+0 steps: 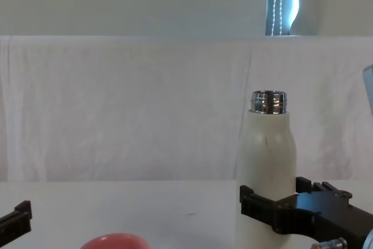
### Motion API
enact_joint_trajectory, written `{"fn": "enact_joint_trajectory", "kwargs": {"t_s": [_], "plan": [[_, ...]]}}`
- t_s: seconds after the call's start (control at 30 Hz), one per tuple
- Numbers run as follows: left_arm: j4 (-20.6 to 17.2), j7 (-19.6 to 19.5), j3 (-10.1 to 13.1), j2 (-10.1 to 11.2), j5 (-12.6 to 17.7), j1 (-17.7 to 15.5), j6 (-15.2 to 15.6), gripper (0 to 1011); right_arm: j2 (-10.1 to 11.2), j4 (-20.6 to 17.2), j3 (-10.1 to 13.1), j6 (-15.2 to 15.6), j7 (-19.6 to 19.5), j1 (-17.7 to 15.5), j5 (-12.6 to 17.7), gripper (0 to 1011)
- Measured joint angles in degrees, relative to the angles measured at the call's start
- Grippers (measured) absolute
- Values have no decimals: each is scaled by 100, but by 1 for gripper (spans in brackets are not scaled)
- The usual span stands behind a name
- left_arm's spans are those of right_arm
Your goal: Grasp the thermos with one hand and pour water into the cup lid.
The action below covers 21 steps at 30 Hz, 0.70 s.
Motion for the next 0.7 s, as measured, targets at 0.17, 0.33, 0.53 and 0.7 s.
{"fn": "enact_joint_trajectory", "kwargs": {"t_s": [0.17, 0.33, 0.53, 0.7], "plan": [[0, 0, 0, 0, 0, 0, 0, 1001, -35, 84, -7, -1, 0, 65, 15, 1002], [0, 0, 0, 0, 0, 0, 0, 1001, -72, 165, -14, -5, -7, 136, 36, 1002], [0, 0, 0, 0, 0, 0, 0, 1001, -113, 272, -20, -19, -19, 226, 62, 1002], [0, 0, 0, 0, 0, 0, 0, 1001, -142, 362, -30, -42, -30, 291, 68, 1002]]}}
